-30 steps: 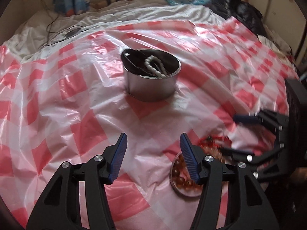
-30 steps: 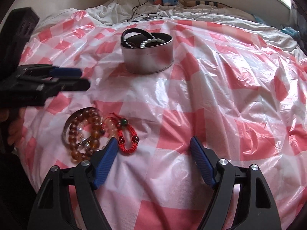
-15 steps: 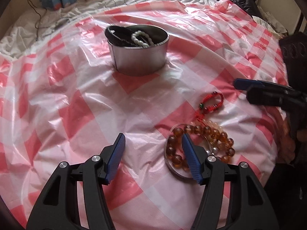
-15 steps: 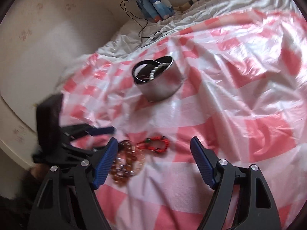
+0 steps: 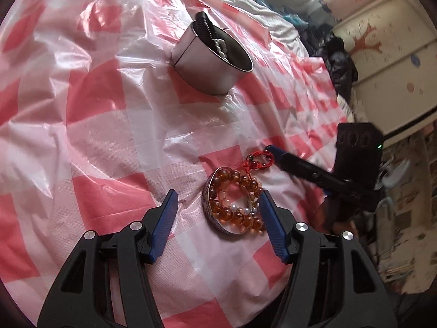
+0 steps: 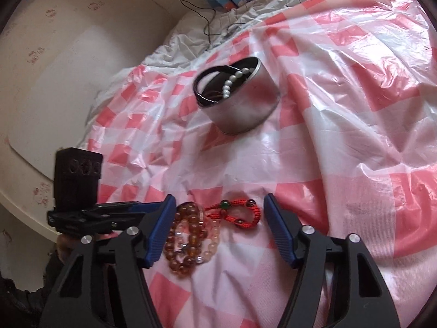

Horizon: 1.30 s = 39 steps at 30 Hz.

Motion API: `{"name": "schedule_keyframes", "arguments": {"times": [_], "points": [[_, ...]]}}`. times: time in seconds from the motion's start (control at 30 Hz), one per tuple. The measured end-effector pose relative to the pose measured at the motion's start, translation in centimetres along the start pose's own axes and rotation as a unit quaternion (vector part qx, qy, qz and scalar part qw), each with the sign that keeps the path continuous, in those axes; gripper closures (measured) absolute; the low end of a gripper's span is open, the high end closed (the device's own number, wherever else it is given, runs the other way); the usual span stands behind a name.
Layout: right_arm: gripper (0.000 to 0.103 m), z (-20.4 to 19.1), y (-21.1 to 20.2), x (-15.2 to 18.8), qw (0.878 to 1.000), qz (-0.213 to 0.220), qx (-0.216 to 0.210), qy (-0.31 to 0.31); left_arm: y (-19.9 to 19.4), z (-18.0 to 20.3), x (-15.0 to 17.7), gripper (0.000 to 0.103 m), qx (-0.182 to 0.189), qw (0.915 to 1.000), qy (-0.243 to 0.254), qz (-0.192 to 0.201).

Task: Organize jewelry
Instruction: 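Move both tools back to the remaining bracelets on the sheet, then grasp and lift the silver bangle with the left tool while the right tool grasps the red-bead bracelet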

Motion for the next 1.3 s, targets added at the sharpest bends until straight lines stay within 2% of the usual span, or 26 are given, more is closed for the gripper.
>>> {"name": "schedule_keyframes", "arguments": {"times": [0.07, 0.13, 0.23, 0.4, 0.5, 0.57, 0.67, 0.73, 0.8, 0.9, 1.07, 1.17, 1.23, 1.3], "points": [[0.055, 0.4, 0.6, 0.0, 1.000, -0.001, 0.027, 0.001, -0.2, 0.1, 0.1, 0.047, 0.003, 1.0000, -0.003, 0.007], [0.076, 1.0, 0.7, 0.0, 0.999, 0.002, 0.041, 0.013, -0.2, 0.3, 0.3, 0.052, -0.003, 0.9999, 0.003, 0.012], [0.091, 1.8, 0.4, 0.2, 0.999, 0.010, 0.037, 0.034, -0.6, 0.6, 0.6, 0.052, -0.008, 0.9997, 0.013, 0.017], [0.094, 1.1, 0.0, 0.6, 1.000, 0.016, 0.015, 0.021, -0.7, 0.7, 0.8, 0.052, -0.005, 0.9998, 0.015, 0.010], [0.094, 1.8, -0.1, 0.5, 0.999, 0.017, -0.006, 0.044, 0.0, 0.4, 0.7, 0.052, -0.007, 1.0000, 0.004, 0.003], [0.094, 2.3, 0.3, 0.6, 0.998, 0.001, -0.028, 0.063, 0.2, 0.5, 0.6, 0.052, -0.001, 1.0000, 0.002, 0.001], [0.094, 1.9, 0.5, 0.7, 0.998, -0.006, -0.022, 0.055, 0.4, 1.0, 0.8, 0.053, 0.001, 0.9999, 0.012, -0.001], [0.094, 1.3, 0.7, 0.7, 0.999, -0.011, -0.007, 0.039, 0.5, 1.1, 0.8, 0.064, -0.008, 0.9998, 0.016, 0.000], [0.094, 1.2, 0.7, 0.7, 0.999, -0.008, -0.007, 0.037, 0.7, 0.7, 0.7, 0.088, -0.015, 0.9998, 0.010, 0.001], [0.095, 1.7, 0.3, 0.8, 0.999, 0.005, -0.016, 0.052, 0.2, 0.4, 0.5, 0.103, 0.013, 0.9999, -0.006, 0.004], [0.095, 2.4, -0.3, 0.9, 0.997, 0.023, -0.033, 0.073, -1.1, 1.6, 0.0, 0.103, 0.067, 0.9975, -0.001, 0.022], [0.095, 2.6, -0.4, 0.9, 0.996, 0.023, -0.038, 0.077, -0.8, 1.6, 0.1, 0.103, 0.037, 0.9991, 0.005, 0.017], [0.095, 2.7, -0.3, 0.9, 0.996, 0.020, -0.041, 0.079, -0.3, 1.0, 0.3, 0.103, 0.037, 0.9993, -0.007, 0.000], [0.095, 2.9, -0.3, 1.0, 0.995, 0.017, -0.044, 0.083, 0.4, 0.6, 0.6, 0.098, 0.018, 0.9997, -0.007, -0.018]]}}
Point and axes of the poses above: each gripper's, at about its wrist camera, not at the fingertips, and y roughly the way its jaws point, z to its right, x to its underside, the point moved 3 cm from there along y, roughly the way its jaws point, and after that the axes turned 2 degrees about -y, right-handed, at the moved point
